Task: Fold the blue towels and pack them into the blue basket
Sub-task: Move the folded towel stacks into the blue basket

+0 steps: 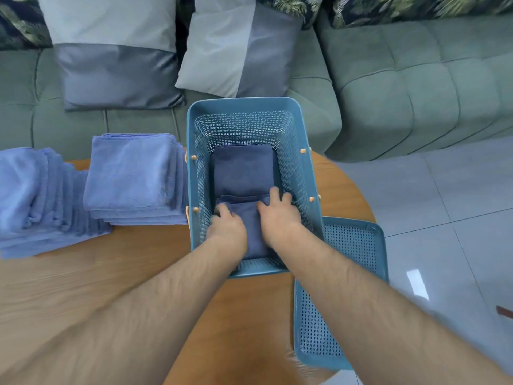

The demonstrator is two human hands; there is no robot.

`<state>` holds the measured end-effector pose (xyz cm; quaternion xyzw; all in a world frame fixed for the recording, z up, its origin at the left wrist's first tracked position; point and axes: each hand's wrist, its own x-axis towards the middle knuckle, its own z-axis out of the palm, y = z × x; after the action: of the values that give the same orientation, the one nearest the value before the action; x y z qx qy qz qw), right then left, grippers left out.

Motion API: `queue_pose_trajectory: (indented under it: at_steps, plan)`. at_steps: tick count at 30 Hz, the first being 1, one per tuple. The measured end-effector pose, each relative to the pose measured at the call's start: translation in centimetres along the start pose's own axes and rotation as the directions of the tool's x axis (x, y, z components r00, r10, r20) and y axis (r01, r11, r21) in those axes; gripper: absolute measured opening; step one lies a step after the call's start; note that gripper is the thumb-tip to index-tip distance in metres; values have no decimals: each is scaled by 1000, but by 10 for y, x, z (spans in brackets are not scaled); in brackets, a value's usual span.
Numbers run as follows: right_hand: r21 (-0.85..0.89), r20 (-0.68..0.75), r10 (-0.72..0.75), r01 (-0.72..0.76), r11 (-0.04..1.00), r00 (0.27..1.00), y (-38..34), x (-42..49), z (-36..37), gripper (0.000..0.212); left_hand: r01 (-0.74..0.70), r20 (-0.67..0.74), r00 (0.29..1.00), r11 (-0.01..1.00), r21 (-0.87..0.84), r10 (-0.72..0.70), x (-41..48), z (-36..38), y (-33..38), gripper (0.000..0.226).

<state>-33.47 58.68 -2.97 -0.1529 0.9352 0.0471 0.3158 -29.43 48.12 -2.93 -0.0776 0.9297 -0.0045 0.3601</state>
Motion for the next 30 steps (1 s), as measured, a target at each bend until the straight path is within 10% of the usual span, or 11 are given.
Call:
queue_pose_trajectory:
  at_steps: [3, 6, 15, 23, 30]
  plan:
    - [-135, -136, -117, 98, 986, 984, -6, -2, -4, 47, -58, -127, 989, 987, 150, 77, -2, -8, -1, 42]
    - [-52, 64, -151, 154, 987, 987, -4, 1, 0, 57, -149, -91, 980, 958, 244, 176, 5, -10, -7, 45]
    - [100, 181, -97, 80, 992, 979, 2, 4, -4, 66, -189, 33, 982, 980, 66, 187, 8, -26, -7, 45]
    - [366, -495, 51, 155, 918, 867, -21, -36, -57, 42, -527, -680, 687, 820, -223, 256, -23, -79, -56, 21]
    - [133, -681, -182, 365, 922, 709, -132, -27, -103, 62, -235, -792, 608, 942, -239, -50, -46, -76, -183, 34]
